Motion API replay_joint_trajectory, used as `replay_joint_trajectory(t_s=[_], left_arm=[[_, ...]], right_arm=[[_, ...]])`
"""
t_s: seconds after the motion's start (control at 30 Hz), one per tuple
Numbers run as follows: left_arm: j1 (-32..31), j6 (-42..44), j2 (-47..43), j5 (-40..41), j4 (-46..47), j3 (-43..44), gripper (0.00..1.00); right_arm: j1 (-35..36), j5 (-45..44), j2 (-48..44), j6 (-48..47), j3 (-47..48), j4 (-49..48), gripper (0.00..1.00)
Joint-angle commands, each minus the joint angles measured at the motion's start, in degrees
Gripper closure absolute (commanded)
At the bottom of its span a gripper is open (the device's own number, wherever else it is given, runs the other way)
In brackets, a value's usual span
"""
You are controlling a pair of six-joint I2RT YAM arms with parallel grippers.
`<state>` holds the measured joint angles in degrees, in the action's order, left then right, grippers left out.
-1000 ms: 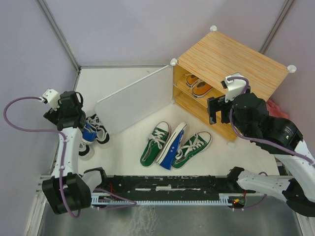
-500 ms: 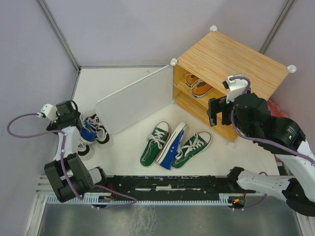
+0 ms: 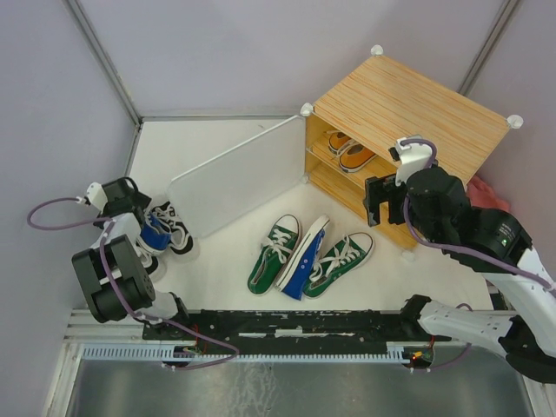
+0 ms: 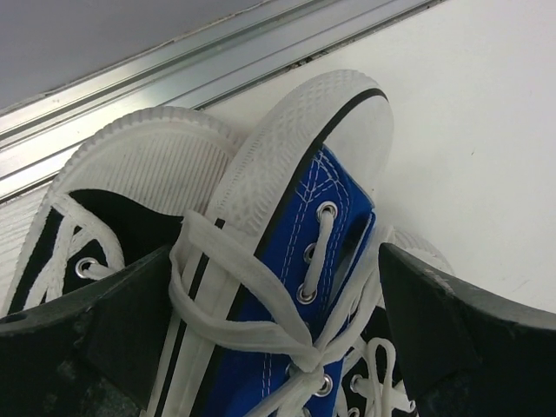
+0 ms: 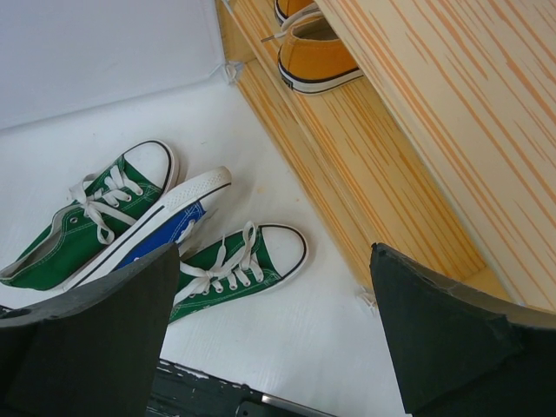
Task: Place and organize the shoes in the shoe cabinet
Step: Pick up the shoe from the center of the board, then place the shoe at the center of the board.
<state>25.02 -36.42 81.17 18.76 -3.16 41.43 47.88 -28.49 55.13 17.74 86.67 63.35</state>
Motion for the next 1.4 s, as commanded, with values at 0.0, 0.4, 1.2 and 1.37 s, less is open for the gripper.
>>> replay_joint_trajectory(t_s=[0.0, 0.4, 1.2, 1.37], left_arm=[[0.1, 2.2, 0.6, -4.7, 3.2, 0.6, 0.04], [0.1, 9.3, -6.8, -14.7, -4.7, 9.9, 0.97], [-25.4, -14.2, -21.4, -54.1, 11.5, 44.0, 0.97], [-49.7, 0.3, -16.3, -44.0, 1.6, 42.7, 0.97]], right_arm=[[-0.1, 0.0, -2.1, 0.5, -1.3, -3.9, 0.02], [0.0, -1.0, -6.2, 0.0, -3.0, -4.1, 0.02], [-0.1, -1.0, -2.3, -1.1, -4.3, -7.0, 0.02], [-0.1, -1.9, -1.2, -1.4, -2.2, -7.5, 0.02]])
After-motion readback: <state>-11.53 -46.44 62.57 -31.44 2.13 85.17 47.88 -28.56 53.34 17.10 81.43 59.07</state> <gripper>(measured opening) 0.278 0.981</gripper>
